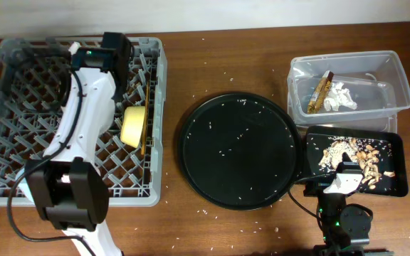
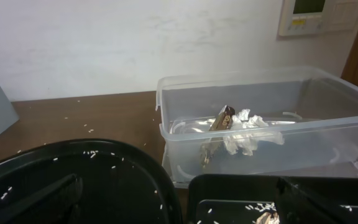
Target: Sort waste into correct bins and load items into the dishwasher rack
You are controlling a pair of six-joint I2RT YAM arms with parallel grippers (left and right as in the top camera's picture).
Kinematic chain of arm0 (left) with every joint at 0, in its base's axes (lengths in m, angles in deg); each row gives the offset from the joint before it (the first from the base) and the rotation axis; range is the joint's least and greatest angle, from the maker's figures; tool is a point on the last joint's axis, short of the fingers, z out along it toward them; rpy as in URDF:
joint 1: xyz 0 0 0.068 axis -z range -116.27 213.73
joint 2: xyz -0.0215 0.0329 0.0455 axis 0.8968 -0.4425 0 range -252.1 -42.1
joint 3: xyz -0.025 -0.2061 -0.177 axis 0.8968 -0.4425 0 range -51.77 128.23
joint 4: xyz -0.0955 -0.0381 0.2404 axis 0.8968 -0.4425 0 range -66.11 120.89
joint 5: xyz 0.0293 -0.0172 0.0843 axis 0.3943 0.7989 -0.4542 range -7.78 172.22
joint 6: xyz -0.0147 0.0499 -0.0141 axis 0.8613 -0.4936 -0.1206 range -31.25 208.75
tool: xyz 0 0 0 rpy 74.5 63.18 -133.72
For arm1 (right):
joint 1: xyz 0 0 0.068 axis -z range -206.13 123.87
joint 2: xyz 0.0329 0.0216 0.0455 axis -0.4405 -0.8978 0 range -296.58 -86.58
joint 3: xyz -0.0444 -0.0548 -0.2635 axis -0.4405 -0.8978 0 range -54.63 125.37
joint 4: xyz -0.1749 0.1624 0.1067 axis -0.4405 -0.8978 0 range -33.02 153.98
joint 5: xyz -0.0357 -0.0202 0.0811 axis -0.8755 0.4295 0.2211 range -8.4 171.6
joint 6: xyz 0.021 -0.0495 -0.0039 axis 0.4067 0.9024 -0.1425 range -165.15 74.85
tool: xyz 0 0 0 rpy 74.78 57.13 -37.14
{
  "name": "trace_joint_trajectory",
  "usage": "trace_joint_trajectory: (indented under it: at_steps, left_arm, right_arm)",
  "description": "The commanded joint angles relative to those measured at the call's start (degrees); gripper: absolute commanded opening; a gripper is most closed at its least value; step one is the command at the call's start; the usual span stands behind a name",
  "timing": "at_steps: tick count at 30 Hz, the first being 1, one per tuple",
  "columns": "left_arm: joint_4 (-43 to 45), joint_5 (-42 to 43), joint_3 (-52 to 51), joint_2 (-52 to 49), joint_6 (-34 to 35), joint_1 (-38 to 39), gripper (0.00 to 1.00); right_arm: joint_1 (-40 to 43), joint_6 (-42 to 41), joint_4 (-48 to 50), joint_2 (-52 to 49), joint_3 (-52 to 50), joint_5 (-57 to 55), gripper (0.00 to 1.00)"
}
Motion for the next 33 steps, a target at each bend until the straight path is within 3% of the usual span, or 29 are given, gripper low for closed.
trace_joint_trajectory:
  at_steps: [1,3,4,5,9,11,13,19,21,23,25,27,33]
  left_arm:
    - [0.4,0.4,-1.1,0.4,0.7,0.0,0.05]
    - [-0.2,1.9,-0.9,0.6,0.7,1.1,0.51]
    - [-0.9,5.1,-0.3,1.0,0.7,2.1,0.7]
    - [-1.3,11.3,0.8,1.9,0.7,2.9,0.99]
    - [-1.5,35.9,5.8,8.7,-3.1,3.2,0.99]
    - [-0.5,53.9,8.2,14.6,-9.2,3.5,0.99]
    - [-0.9,60.8,8.2,21.2,-10.0,5.6,0.99]
    - [-2.6,61.4,8.2,28.7,-10.0,10.2,0.99]
    - [-6.1,56.8,8.2,28.7,-10.0,10.3,0.99]
    - [-3.4,52.1,8.1,30.2,-10.1,10.1,0.99]
    - [5.8,47.0,5.7,33.8,-10.8,10.2,0.99]
    - [17.5,47.1,-3.1,41.3,-14.3,10.2,0.99]
    - [51.9,47.7,-50.4,72.5,-14.5,10.1,0.99]
  right_arm:
    - [0.3,0.4,-0.1,0.3,-0.5,0.1,0.98]
    - [0.3,0.4,-0.1,0.3,-0.5,0.1,0.99]
    - [0.3,0.4,-0.1,0.3,-0.5,0.1,0.99]
    - [0.3,0.4,-0.1,0.3,-0.5,0.1,0.99]
    - [0.3,0.4,-0.1,0.3,-0.5,0.1,0.99]
    - [0.3,0.4,-0.1,0.3,-0.5,0.1,0.98]
    - [0.3,0.4,-0.1,0.3,-0.5,0.1,0.99]
    - [0.3,0.4,-0.1,0.3,-0.5,0.1,0.99]
    - [0.3,0.4,-0.1,0.3,-0.5,0.1,0.98]
    - [0.3,0.4,-0.1,0.3,-0.5,0.1,0.99]
    - [0.3,0.4,-0.1,0.3,-0.5,0.1,0.98]
    - [0.3,0.4,-0.1,0.3,-0.5,0.1,0.98]
    - [0.3,0.4,-0.1,0.3,-0.5,0.1,0.98]
